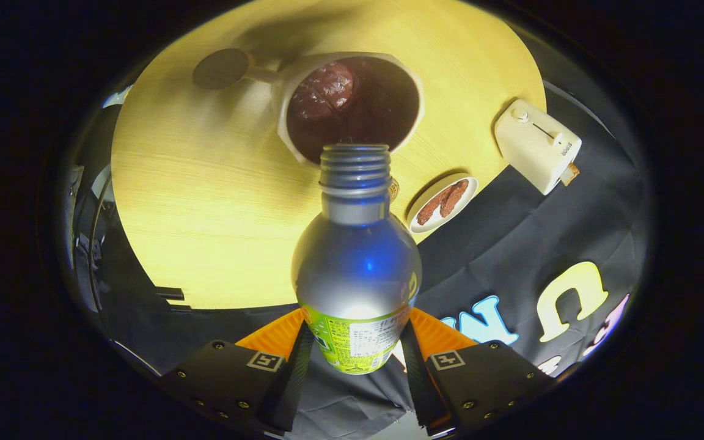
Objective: Take the bottle from table, then pour the juice into the cup, finally place the bottle on the coaster
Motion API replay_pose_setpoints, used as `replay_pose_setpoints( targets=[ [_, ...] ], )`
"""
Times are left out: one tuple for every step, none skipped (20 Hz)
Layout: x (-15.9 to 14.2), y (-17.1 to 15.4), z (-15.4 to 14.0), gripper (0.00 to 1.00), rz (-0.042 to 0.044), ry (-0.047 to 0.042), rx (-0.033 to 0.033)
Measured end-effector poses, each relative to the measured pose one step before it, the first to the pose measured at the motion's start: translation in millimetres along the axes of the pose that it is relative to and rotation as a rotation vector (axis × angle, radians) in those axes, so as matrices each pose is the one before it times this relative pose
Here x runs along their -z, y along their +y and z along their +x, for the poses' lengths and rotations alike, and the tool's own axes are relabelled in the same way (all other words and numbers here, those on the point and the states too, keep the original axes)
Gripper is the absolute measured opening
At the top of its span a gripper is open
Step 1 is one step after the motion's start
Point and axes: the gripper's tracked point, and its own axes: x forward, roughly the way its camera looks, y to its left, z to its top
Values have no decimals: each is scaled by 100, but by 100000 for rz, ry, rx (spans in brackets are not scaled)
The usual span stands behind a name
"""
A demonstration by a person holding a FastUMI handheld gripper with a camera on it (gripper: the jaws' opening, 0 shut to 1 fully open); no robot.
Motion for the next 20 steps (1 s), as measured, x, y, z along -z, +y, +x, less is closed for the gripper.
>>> replay_pose_setpoints(
  targets=[
    [-29,9,-75,72,66,-72,259],
    [-86,121,201,72,741,-449,-12],
    [-13,145,19,72,1017,-348,-309],
    [-119,7,116,72,903,-591,163],
    [-54,-57,52,72,865,-791,307],
    [-201,224,142,72,916,-1112,102],
    [-155,231,31,72,932,-1302,17],
    [-53,303,139,72,1313,-1205,-97],
    [-124,133,158,72,1901,-1650,310],
    [-102,205,237,72,2291,-1757,306],
    [5,249,238,72,2588,-1833,-62],
    [-20,440,324,72,2471,-1703,-668],
    [-2,268,332,72,2113,-1553,-312],
    [-53,361,293,72,2079,-1904,-288],
    [-42,363,322,72,2465,-2022,-361],
    [-48,487,275,72,2685,-2154,-682],
    [-49,400,284,72,2900,-2193,-616],
    [-142,417,377,72,2952,-2404,-660],
    [-190,248,219,72,3222,-2574,-748],
    [-164,497,298,72,3552,-2548,-1405]
  ],
)
